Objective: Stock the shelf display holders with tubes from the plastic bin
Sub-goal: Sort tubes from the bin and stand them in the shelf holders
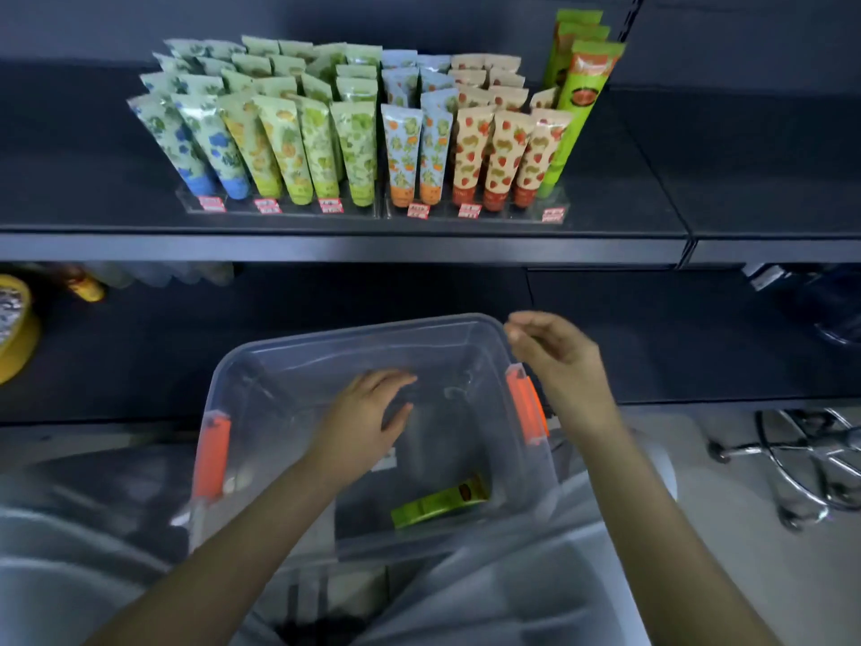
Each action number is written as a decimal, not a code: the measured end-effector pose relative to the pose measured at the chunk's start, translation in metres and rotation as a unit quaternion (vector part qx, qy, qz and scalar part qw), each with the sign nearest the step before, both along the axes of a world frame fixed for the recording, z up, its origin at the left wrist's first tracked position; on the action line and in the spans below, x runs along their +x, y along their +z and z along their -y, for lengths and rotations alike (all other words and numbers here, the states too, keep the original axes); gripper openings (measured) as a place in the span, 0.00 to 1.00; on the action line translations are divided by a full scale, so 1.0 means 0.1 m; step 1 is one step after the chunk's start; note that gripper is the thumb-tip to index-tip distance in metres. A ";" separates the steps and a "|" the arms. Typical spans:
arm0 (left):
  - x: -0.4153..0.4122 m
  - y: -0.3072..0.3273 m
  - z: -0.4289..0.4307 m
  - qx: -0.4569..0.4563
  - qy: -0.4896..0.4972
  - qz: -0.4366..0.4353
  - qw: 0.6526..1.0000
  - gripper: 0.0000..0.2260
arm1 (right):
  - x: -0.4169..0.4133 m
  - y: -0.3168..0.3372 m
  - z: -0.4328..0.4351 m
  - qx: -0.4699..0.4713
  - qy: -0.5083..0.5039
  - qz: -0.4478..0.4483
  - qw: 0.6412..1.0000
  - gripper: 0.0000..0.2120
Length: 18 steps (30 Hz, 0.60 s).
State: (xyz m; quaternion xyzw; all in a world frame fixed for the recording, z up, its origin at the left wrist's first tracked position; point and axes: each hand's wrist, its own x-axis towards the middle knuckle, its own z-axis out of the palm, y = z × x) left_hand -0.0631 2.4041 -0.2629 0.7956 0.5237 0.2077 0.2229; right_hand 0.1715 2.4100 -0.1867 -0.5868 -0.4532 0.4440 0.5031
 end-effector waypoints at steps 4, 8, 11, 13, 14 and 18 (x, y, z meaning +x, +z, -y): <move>-0.19 -0.52 0.28 -0.213 0.001 -0.054 0.976 0.18 | -0.33 -0.43 0.20 -0.089 0.075 -0.006 0.993 0.07; -0.29 -0.82 0.43 -0.357 0.018 -0.031 0.933 0.21 | -0.46 -0.82 0.27 -0.151 0.074 0.004 0.986 0.06; -0.29 -0.93 0.43 -0.454 0.018 -0.031 0.890 0.24 | -0.42 -1.03 0.33 -0.189 0.034 0.009 0.981 0.05; -0.28 -0.99 0.41 -0.487 0.014 -0.038 0.873 0.25 | -0.38 -1.11 0.33 -0.211 0.009 0.004 0.977 0.05; -0.26 -1.03 0.40 -0.501 0.008 -0.044 0.864 0.25 | -0.37 -1.13 0.31 -0.218 0.000 -0.004 0.976 0.05; -0.16 -1.11 0.39 -0.515 -0.044 -0.093 0.851 0.17 | -0.38 -1.18 0.26 -0.250 -0.007 0.003 0.968 0.04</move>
